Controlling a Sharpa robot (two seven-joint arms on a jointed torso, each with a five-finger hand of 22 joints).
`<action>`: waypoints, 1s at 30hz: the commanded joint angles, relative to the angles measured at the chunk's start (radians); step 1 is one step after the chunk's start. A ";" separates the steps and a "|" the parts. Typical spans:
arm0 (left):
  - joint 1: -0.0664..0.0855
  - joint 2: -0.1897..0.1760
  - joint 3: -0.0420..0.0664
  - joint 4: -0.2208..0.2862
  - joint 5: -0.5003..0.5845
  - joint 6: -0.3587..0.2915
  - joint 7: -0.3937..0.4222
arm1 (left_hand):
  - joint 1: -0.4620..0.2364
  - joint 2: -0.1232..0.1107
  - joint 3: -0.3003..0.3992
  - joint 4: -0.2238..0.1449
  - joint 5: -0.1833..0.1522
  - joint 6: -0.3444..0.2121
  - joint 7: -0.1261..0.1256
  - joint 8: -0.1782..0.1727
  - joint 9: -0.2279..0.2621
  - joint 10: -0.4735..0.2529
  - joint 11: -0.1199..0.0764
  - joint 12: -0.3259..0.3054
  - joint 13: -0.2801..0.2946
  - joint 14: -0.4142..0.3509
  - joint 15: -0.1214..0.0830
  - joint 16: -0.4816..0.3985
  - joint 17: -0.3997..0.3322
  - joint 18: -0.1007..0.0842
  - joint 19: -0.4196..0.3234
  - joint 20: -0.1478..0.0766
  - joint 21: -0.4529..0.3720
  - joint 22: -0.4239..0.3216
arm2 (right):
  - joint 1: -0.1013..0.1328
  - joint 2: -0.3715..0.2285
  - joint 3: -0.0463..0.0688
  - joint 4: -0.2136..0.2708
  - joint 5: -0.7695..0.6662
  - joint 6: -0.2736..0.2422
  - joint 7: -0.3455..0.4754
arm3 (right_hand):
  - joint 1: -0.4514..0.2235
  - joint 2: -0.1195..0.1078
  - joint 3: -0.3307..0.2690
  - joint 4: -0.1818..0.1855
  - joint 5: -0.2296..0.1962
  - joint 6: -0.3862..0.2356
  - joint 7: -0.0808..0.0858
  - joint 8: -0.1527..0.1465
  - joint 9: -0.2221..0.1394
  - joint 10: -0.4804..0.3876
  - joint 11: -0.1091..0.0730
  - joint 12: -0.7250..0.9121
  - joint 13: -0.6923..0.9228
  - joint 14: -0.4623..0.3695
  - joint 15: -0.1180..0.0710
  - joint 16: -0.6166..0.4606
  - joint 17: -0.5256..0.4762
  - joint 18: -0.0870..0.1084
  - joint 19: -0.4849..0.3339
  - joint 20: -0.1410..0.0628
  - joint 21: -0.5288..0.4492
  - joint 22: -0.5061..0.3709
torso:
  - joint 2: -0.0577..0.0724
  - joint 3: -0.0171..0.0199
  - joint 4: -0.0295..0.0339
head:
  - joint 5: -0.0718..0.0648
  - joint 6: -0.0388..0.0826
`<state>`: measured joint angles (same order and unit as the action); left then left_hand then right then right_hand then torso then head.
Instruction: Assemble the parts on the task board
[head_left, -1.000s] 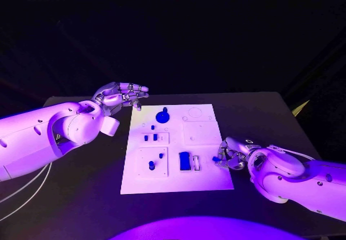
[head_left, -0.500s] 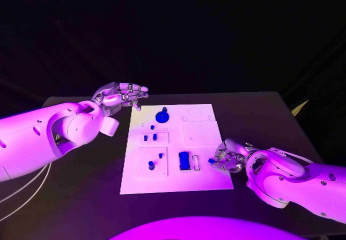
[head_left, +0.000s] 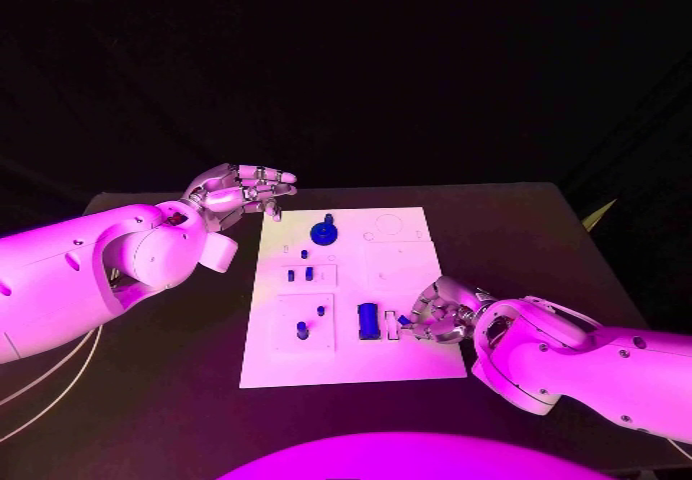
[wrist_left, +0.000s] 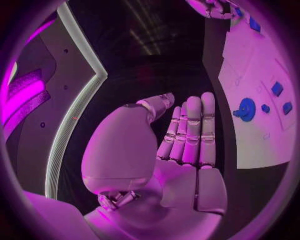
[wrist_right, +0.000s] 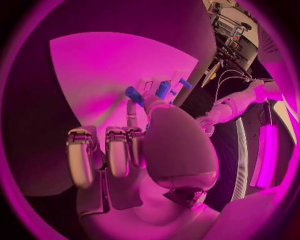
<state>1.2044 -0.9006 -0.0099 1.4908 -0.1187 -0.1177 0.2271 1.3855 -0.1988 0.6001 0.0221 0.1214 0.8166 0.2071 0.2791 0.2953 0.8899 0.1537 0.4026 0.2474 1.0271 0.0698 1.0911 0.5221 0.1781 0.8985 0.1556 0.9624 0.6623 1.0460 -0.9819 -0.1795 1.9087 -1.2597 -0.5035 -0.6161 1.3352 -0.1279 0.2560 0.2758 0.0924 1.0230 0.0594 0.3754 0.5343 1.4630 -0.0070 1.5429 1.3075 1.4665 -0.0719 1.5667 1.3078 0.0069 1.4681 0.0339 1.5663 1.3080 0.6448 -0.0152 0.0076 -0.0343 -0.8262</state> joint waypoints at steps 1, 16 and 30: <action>0.000 0.001 0.001 0.003 -0.002 0.017 0.007 | -0.005 0.000 -0.002 0.001 0.005 -0.008 0.013 0.004 -0.001 -0.006 -0.002 0.006 -0.001 -0.006 0.002 0.007 -0.001 0.007 -0.001 0.009 -0.004 -0.002 | -0.002 0.015 0.000 -0.010 0.042 -0.032 0.010 | -0.012 0.002 -0.001 0.006 0.004 0.004 0.005 -0.002 0.001 0.099 -0.005 0.005 0.254 0.104 -0.005 0.004 0.263 -0.006 0.102 -0.008 0.002 0.262 | 0.001 0.0009 0.0007 | 0.001 -0.002; 0.001 0.001 0.001 0.003 -0.002 0.021 0.004 | -0.004 0.000 -0.001 0.001 0.005 -0.009 0.013 0.006 -0.002 -0.006 -0.002 0.007 -0.001 -0.006 0.002 0.008 -0.002 0.007 0.000 0.009 -0.004 -0.002 | -0.004 0.053 0.000 -0.044 0.047 -0.017 0.010 | -0.110 0.005 0.008 0.012 0.004 0.018 0.001 0.008 0.017 0.100 -0.007 0.008 0.255 0.104 -0.006 0.004 0.263 -0.007 0.103 -0.008 0.004 0.263 | 0.000 0.0002 0.0000 | 0.002 -0.003; 0.001 0.001 0.001 0.002 -0.002 0.024 0.002 | -0.004 0.000 -0.001 0.001 0.005 -0.009 0.013 0.006 -0.002 -0.006 -0.002 0.007 -0.001 -0.006 0.002 0.008 -0.002 0.007 0.000 0.009 -0.004 -0.002 | -0.004 0.074 0.000 -0.053 0.048 0.017 0.014 | -0.133 0.003 0.009 0.012 0.003 0.022 -0.001 0.012 0.022 0.099 -0.009 0.005 0.254 0.104 -0.008 0.004 0.263 -0.007 0.103 -0.009 0.004 0.263 | 0.000 0.0002 0.0002 | 0.005 -0.007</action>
<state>1.2044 -0.9002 -0.0099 1.4909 -0.1192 -0.1112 0.2254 1.3855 -0.1988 0.6001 0.0221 0.1214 0.8166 0.2071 0.2791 0.2953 0.8899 0.1537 0.4064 0.2474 1.0271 0.0699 1.0952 0.5222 0.1781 0.8985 0.1556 0.9624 0.6614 1.0430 -0.9092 -0.1790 1.8539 -1.2114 -0.5085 -0.6139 1.2094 -0.1250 0.2610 0.2871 0.0926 1.0394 0.0576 0.3832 0.5570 1.4669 -0.0107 1.5492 1.3074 1.4665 -0.0718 1.5667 1.3075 0.0069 1.4644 0.0303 1.5662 1.3077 0.6449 -0.0149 0.0076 -0.0305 -0.8329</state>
